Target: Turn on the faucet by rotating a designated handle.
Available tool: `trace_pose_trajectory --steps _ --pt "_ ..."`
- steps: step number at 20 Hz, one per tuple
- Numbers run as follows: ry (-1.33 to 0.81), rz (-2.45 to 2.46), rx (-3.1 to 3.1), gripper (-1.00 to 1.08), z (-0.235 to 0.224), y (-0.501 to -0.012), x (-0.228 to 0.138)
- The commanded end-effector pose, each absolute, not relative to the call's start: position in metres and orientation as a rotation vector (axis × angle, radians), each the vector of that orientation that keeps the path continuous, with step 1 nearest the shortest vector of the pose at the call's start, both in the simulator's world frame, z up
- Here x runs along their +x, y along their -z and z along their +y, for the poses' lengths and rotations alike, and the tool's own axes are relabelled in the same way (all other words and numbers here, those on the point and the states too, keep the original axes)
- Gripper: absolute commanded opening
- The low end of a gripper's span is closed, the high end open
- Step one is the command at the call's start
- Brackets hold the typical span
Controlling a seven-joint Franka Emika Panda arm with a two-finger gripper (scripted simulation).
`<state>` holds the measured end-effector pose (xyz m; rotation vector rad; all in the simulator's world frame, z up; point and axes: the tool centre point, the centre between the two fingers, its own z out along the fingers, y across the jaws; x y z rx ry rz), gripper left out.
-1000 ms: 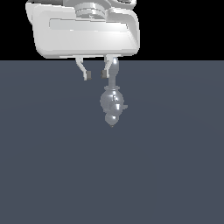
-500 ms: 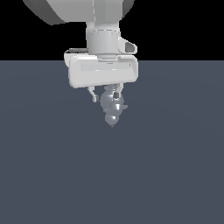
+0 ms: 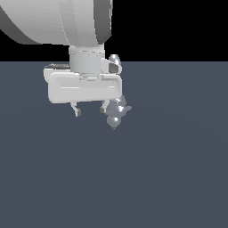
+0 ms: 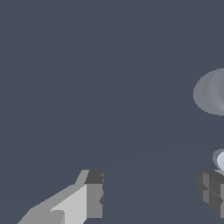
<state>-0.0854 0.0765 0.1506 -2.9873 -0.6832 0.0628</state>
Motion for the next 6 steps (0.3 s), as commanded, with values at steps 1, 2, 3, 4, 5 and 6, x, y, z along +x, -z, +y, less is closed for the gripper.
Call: trace_pose_trajectory --steps 1,2,3,4,5,6 --pt "-0.191 -0.988 -2.884 0.68 0.117 -0.092 -0.113" --pt "-0.169 -1.086 -2.864 0.68 0.143 -0.099 -0.127" --pt "-0.095 -1.213 -2.857 0.72 0.138 -0.106 -0.106" --pt "-0.093 -1.216 -2.857 0.72 0.139 -0.107 -0.106" --pt "-0.079 -1.071 -2.870 0.39 0.154 -0.106 -0.117" --pt "-0.077 -1.051 -2.872 0.39 0.147 -0.106 -0.116"
